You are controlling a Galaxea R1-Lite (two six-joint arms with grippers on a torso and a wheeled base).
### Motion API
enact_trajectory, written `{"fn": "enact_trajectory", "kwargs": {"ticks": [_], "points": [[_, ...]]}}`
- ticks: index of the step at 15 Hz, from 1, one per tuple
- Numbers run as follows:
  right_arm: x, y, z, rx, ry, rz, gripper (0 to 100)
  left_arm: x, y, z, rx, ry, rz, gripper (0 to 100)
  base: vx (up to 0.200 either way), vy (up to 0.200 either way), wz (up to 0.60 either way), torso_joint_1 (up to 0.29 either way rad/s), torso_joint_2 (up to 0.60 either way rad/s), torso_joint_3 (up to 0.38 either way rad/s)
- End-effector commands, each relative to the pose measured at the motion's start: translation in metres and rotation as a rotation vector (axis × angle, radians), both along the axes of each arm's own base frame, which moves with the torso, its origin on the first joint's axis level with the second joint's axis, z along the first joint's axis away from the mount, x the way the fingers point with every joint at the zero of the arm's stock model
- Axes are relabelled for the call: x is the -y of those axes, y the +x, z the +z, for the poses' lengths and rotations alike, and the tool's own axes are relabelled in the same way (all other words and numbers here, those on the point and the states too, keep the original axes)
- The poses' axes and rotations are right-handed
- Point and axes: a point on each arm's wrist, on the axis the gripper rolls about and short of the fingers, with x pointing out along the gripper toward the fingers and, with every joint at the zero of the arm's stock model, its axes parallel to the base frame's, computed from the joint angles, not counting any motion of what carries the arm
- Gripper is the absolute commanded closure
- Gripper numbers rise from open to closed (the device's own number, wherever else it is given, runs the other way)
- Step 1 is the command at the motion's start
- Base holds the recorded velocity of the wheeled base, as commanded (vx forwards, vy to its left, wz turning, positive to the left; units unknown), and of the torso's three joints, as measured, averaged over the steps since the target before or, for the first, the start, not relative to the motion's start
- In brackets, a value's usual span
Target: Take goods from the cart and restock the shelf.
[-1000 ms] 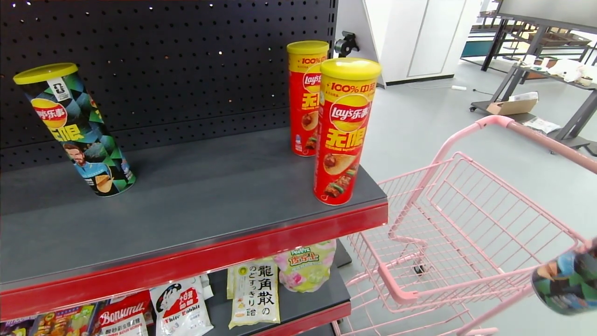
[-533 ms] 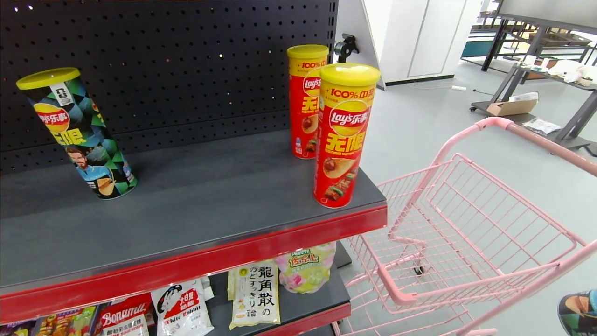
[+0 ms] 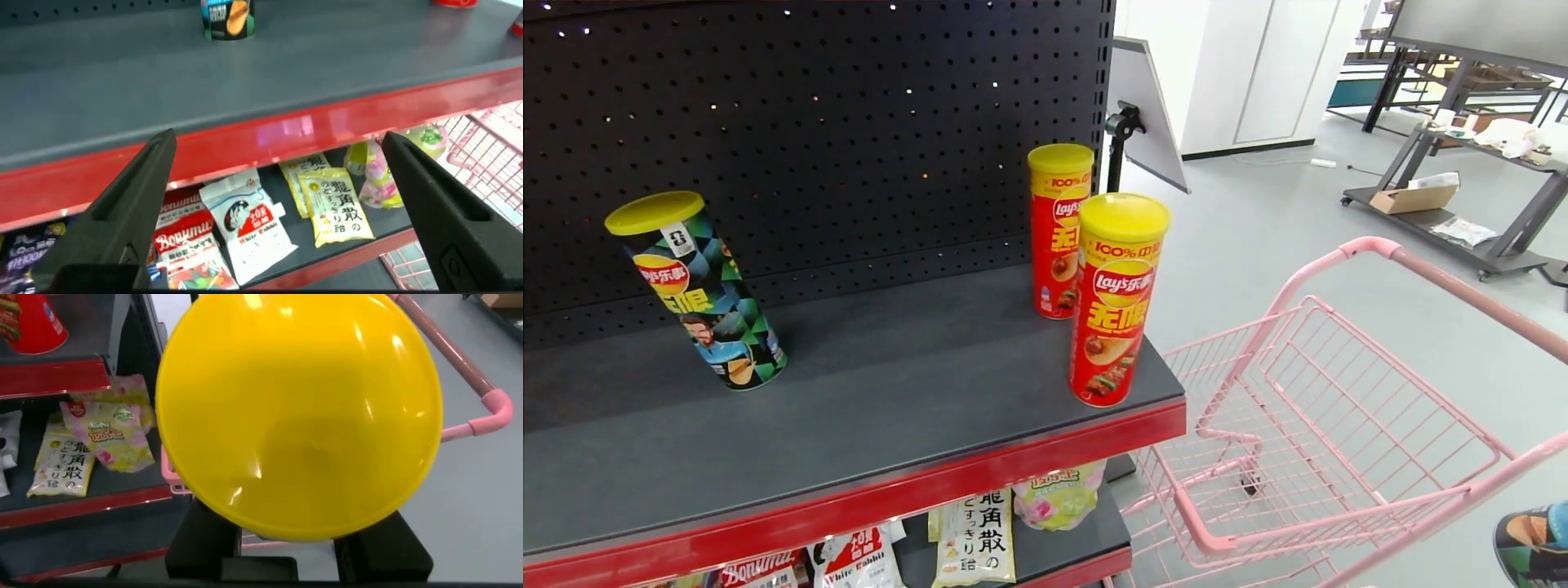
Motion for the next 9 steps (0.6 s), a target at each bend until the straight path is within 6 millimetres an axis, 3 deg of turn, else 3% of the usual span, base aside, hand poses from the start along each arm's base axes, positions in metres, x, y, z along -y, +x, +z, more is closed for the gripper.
{"fn": "enact_trajectory", "kwargs": {"ticks": [1,5,9], "points": [[-0.001,0.005,0.001,-0.021,-0.004,0.004,100,0.000,0.000,0.000,0.000,0.000,0.000,0,0.000,0.000,0.00,0.168,-0.40,-0.237],[-0.003,0.015,0.005,-0.026,-0.005,0.000,100,0.000,0.000,0.000,0.000,0.000,0.000,0,0.000,0.000,0.00,0.133,-0.32,-0.184],[-0.003,0.016,0.002,-0.038,-0.008,-0.003,100,0.000,0.000,0.000,0.000,0.000,0.000,0,0.000,0.000,0.60,0.013,-0.02,-0.010]]}}
